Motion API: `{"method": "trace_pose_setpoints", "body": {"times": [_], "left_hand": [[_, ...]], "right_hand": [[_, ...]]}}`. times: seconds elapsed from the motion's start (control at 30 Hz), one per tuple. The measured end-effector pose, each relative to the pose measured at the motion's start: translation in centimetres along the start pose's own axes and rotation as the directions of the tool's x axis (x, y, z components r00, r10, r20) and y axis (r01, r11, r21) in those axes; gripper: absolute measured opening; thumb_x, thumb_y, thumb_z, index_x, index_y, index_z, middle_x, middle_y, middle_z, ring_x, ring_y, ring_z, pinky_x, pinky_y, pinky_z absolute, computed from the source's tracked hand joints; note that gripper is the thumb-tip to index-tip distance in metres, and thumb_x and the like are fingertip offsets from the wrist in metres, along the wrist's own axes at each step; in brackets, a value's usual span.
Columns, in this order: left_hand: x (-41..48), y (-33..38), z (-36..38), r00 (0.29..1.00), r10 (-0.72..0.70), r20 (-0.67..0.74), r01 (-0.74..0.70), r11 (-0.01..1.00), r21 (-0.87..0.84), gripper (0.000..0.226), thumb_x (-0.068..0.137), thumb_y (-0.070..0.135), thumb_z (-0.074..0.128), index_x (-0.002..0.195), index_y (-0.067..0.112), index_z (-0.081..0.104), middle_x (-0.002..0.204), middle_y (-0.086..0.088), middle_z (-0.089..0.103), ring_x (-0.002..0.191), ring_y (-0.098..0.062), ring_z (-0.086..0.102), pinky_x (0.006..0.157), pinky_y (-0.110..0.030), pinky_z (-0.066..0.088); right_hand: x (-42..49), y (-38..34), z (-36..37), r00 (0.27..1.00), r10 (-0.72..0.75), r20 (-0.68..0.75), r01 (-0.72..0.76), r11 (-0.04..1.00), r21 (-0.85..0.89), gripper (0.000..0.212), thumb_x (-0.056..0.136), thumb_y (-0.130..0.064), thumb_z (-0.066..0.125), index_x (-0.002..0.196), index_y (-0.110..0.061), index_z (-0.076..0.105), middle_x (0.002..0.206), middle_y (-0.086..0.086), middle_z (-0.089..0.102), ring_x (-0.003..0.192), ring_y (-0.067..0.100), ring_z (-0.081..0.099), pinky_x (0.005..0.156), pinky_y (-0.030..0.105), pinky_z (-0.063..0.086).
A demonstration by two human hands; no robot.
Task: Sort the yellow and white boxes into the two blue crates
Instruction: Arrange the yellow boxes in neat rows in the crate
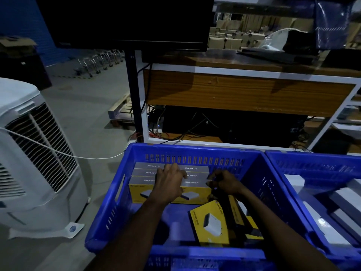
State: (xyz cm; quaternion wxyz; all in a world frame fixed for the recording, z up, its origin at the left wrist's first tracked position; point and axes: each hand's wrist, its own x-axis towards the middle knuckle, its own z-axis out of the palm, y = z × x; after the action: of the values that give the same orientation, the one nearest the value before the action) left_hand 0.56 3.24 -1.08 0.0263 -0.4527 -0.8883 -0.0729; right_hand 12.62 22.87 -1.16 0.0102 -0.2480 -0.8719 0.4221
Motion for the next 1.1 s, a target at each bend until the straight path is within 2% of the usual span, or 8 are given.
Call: {"method": "trace_pose_setpoints", "body": {"times": [0.23, 0.37, 0.57, 0.67, 0.77, 0.87, 0.97, 1.1], "left_hand": [[-0.2, 0.1, 0.4, 1.000, -0.021, -0.021, 0.022, 0.999, 0.047, 0.047, 0.081, 0.019, 0.063, 0.124, 0.025, 0.043, 0.115, -0.006, 0.049, 0.110, -0.030, 0.047, 0.088, -0.042, 0.043], [-0.2, 0.3, 0.2, 1.000, -0.010, -0.004, 0.010, 0.999, 0.042, 0.027, 0.081, 0.017, 0.061, 0.106, 0.022, 0.052, 0.107, -0.004, 0.056, 0.103, -0.028, 0.052, 0.087, -0.040, 0.044], [0.2, 0.7, -0.3, 0.999, -0.038, 0.020, 0.042, 0.977, -0.209, 0.018, 0.074, 0.027, 0.066, 0.085, 0.024, 0.052, 0.088, 0.002, 0.058, 0.084, -0.022, 0.057, 0.071, -0.032, 0.047], [0.3, 1.1, -0.6, 0.999, -0.033, -0.010, 0.029, 0.955, -0.297, 0.013, 0.076, 0.026, 0.062, 0.080, 0.023, 0.050, 0.078, 0.002, 0.058, 0.075, -0.020, 0.055, 0.059, -0.029, 0.039], [0.8, 1.9, -0.4, 1.000, -0.028, -0.005, 0.024, 0.936, -0.351, 0.012, 0.082, 0.029, 0.062, 0.079, 0.023, 0.051, 0.079, 0.001, 0.060, 0.075, -0.020, 0.055, 0.061, -0.030, 0.041], [2.2, 3.7, -0.2, 0.994, 0.068, 0.081, -0.030, 0.915, -0.401, 0.014, 0.087, 0.029, 0.063, 0.084, 0.021, 0.052, 0.083, -0.006, 0.060, 0.081, -0.028, 0.055, 0.071, -0.041, 0.048], [3.8, 7.4, -0.8, 0.985, 0.123, 0.120, -0.050, 0.872, -0.487, 0.013, 0.092, 0.029, 0.061, 0.086, 0.021, 0.053, 0.070, 0.001, 0.050, 0.073, -0.027, 0.052, 0.066, -0.038, 0.042], [5.9, 12.8, -0.9, 0.977, 0.057, 0.207, 0.060, 0.852, -0.519, 0.019, 0.084, 0.033, 0.065, 0.094, 0.019, 0.058, 0.084, -0.007, 0.061, 0.077, -0.027, 0.061, 0.065, -0.035, 0.045]], "right_hand": [[0.4, -0.1, 1.7, 0.985, 0.059, -0.164, -0.077, 0.992, -0.104, 0.032, 0.079, -0.021, 0.078, 0.094, -0.011, 0.051, 0.089, 0.007, 0.059, 0.084, 0.022, 0.058, 0.068, 0.031, 0.043], [0.4, -0.4, 1.8, 0.984, 0.062, -0.168, -0.097, 0.972, -0.212, 0.028, 0.082, -0.026, 0.075, 0.090, -0.013, 0.052, 0.090, 0.010, 0.061, 0.083, 0.022, 0.057, 0.067, 0.030, 0.042], [-0.6, -2.0, 0.4, 0.985, -0.002, -0.172, -0.048, 0.957, -0.286, 0.017, 0.085, -0.029, 0.069, 0.095, -0.019, 0.059, 0.096, 0.007, 0.066, 0.091, 0.023, 0.064, 0.077, 0.040, 0.055], [-1.7, -3.1, -1.5, 0.964, -0.091, -0.250, 0.001, 0.941, -0.340, 0.008, 0.089, -0.024, 0.060, 0.094, -0.018, 0.058, 0.093, 0.008, 0.066, 0.088, 0.027, 0.063, 0.071, 0.038, 0.052], [-3.7, -2.9, -3.6, 0.931, -0.213, -0.297, 0.083, 0.915, -0.395, 0.006, 0.090, -0.024, 0.058, 0.094, -0.020, 0.056, 0.091, 0.005, 0.066, 0.084, 0.024, 0.062, 0.066, 0.035, 0.049], [-6.1, -1.7, -6.4, 0.882, -0.269, -0.387, 0.095, 0.906, -0.413, 0.013, 0.086, -0.028, 0.059, 0.097, -0.019, 0.061, 0.093, 0.004, 0.068, 0.085, 0.026, 0.064, 0.067, 0.039, 0.052], [-7.9, -0.3, -10.0, 0.824, -0.254, -0.506, 0.038, 0.917, -0.397, 0.014, 0.082, -0.018, 0.066, 0.094, -0.010, 0.065, 0.092, 0.013, 0.069, 0.087, 0.033, 0.064, 0.068, 0.041, 0.050], [-9.7, 2.7, -13.3, 0.796, -0.156, -0.585, -0.113, 0.911, -0.396, 0.013, 0.080, -0.020, 0.065, 0.092, -0.014, 0.063, 0.095, 0.011, 0.064, 0.091, 0.034, 0.061, 0.070, 0.042, 0.050]]}}
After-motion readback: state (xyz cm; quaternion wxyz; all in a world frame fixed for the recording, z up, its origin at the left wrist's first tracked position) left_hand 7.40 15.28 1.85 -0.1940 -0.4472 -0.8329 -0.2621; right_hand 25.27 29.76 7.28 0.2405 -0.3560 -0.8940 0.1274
